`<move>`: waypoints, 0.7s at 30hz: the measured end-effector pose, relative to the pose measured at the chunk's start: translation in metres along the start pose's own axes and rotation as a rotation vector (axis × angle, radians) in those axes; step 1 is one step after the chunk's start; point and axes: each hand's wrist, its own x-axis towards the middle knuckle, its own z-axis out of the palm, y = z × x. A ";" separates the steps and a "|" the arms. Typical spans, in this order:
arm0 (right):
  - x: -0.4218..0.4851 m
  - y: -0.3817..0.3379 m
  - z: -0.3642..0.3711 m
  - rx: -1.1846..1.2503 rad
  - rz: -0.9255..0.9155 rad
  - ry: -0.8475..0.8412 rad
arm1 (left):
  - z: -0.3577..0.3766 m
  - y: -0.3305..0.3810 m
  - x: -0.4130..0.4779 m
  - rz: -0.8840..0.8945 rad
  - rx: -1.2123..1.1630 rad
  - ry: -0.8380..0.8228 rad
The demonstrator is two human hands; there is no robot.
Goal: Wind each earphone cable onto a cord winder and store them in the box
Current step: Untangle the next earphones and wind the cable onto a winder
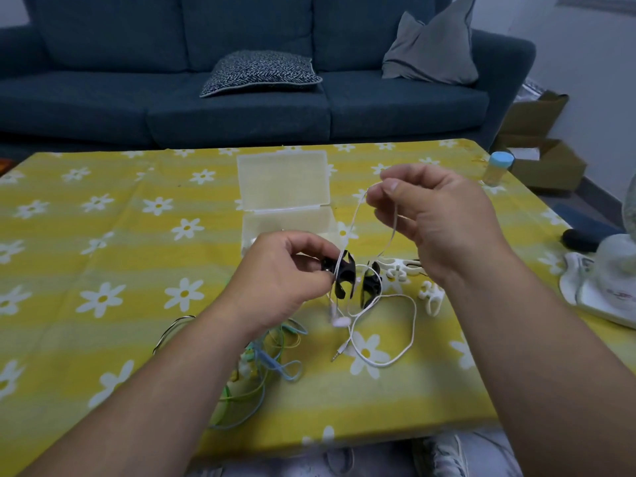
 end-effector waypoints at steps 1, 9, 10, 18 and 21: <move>0.001 -0.001 -0.001 0.018 0.000 0.015 | 0.000 0.000 0.000 0.009 0.023 -0.003; 0.003 -0.008 -0.008 0.123 -0.041 0.089 | 0.004 0.001 -0.003 0.043 0.126 -0.042; 0.004 -0.009 -0.009 0.131 -0.044 0.097 | 0.005 0.002 -0.004 0.045 0.130 -0.051; 0.005 -0.010 -0.018 0.114 -0.051 0.151 | 0.008 0.003 -0.004 0.068 0.109 -0.068; 0.006 -0.009 -0.020 0.109 -0.040 0.173 | 0.008 0.002 -0.005 0.077 0.101 -0.057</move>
